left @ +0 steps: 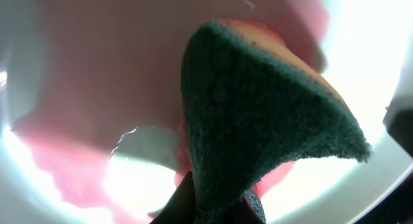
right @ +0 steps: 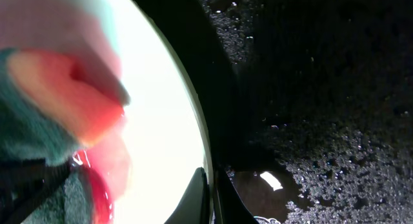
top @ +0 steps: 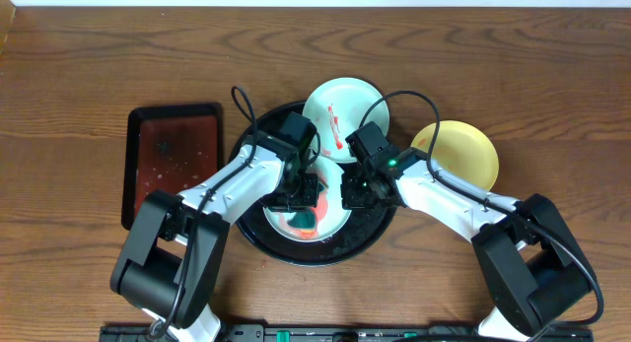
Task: Clean dirty plates on tray and stack at the side
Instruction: 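Scrub the light-blue plate with the sponge while right gripper holds it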
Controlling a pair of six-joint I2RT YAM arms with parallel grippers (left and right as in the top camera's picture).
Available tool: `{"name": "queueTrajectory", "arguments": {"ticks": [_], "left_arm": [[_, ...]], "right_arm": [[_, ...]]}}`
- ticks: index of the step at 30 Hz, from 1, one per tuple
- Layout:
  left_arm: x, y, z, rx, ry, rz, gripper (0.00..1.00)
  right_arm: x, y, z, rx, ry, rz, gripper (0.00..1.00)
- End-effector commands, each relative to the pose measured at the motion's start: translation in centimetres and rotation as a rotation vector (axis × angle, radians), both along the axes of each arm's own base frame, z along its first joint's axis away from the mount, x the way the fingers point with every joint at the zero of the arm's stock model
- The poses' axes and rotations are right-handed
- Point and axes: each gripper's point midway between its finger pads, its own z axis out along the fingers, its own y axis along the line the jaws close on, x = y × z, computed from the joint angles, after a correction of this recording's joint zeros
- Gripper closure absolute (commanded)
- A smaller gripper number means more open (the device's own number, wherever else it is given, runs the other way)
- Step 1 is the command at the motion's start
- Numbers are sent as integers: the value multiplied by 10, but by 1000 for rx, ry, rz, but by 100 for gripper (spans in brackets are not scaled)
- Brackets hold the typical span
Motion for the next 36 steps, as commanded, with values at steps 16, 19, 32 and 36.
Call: {"name": "queueTrajectory", "arguments": {"ticks": [16,19,32,36], "left_arm": [[-26,-38,11,-307,131,-129,93],[-10,-44,11,-326,54,-142,92],[26,62,-11,319,-125,152,93],[1,60,-12,298,-11,130,93]], "right_arm": [[-7,-5,-10,-39,19,15,99],[-7,-5,-10,-39,19,15,99],[-7,-5,-10,-39,19,15,99],[-7,-5,-10,-39,19,15,99]]}}
